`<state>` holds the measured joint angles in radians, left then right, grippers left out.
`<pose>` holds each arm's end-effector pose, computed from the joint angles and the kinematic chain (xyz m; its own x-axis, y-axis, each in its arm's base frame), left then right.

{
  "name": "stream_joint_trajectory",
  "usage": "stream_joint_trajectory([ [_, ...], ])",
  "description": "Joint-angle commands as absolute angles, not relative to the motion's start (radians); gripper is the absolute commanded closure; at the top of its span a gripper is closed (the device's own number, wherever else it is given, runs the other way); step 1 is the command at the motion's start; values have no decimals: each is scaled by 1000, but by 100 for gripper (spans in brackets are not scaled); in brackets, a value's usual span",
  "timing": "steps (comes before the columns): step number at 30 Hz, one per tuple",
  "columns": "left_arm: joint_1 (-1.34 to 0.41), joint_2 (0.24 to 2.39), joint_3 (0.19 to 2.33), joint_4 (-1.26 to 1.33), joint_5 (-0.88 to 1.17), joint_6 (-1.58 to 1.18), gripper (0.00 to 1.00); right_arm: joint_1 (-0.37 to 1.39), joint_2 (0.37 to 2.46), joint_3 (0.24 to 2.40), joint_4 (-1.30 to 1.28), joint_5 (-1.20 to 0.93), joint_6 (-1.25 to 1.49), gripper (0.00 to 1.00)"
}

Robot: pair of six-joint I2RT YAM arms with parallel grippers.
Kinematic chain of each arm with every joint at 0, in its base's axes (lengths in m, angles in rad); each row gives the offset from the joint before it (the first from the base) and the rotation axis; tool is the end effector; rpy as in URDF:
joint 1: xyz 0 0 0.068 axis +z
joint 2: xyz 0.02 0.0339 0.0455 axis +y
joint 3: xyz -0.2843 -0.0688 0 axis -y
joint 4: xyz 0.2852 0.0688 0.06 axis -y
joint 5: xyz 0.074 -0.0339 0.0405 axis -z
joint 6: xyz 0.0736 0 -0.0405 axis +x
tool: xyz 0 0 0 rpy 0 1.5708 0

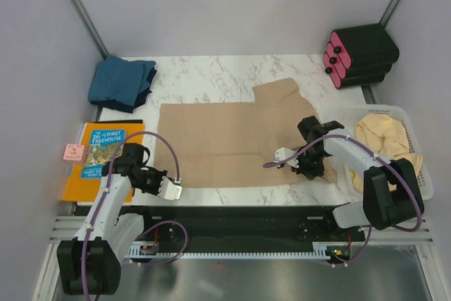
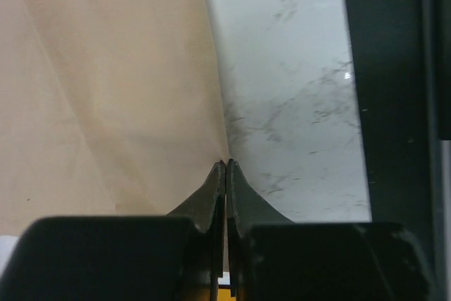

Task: Fold and stack the t-shirts
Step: Fold the flattened tshirt in 1/3 of the way, then grap the side of the flattened tshirt furthest away from the robot with both arms

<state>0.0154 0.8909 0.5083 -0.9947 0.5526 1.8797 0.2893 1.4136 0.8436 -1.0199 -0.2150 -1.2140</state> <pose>0.1551 -0.0362 0.1497 0.3820 0.8169 -0.4323 0.9081 -0.2448 0.3398 0.2305 0.0850 0.1450 -0.0772 -0.9781 -0.1932 -0.9939 0.0602 0.0924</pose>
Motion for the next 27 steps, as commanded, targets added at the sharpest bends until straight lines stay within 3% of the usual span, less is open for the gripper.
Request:
stream_joint_trajectory([
  [1,17,809,457,-1172,571,1927,98,316,1371,795,-1123,-268,-1252,94],
  [3,15,766,439,-1183,568,1921,98,328,1364,789,-1140,-282,-1258,82],
  [4,15,758,431,-1177,566,1911,98,334,1362,787,-1143,-282,-1258,63],
  [6,17,752,430,-1166,558,1913,98,344,1351,796,-1149,-281,-1261,42],
  [7,17,750,431,-1143,563,1883,85,342,1345,804,-1147,-281,-1261,25],
  [8,15,753,433,-1119,561,1867,65,342,1338,811,-1141,-281,-1255,20],
  [9,15,755,436,-1045,563,1841,29,342,1333,842,-1138,-281,-1246,15],
  [10,15,762,455,-1022,564,1795,23,342,1332,862,-1140,-288,-1235,12],
  [12,17,776,497,-993,568,1754,16,341,1330,949,-1147,-323,-1188,12],
  [18,15,856,771,-872,672,1554,10,330,1342,1195,-1073,-377,-996,12],
  [22,15,1044,883,-614,649,1331,10,305,1467,1285,-840,-319,-865,13],
  [27,17,1371,1058,-462,585,1210,13,201,1733,1530,-732,-324,-741,15],
])
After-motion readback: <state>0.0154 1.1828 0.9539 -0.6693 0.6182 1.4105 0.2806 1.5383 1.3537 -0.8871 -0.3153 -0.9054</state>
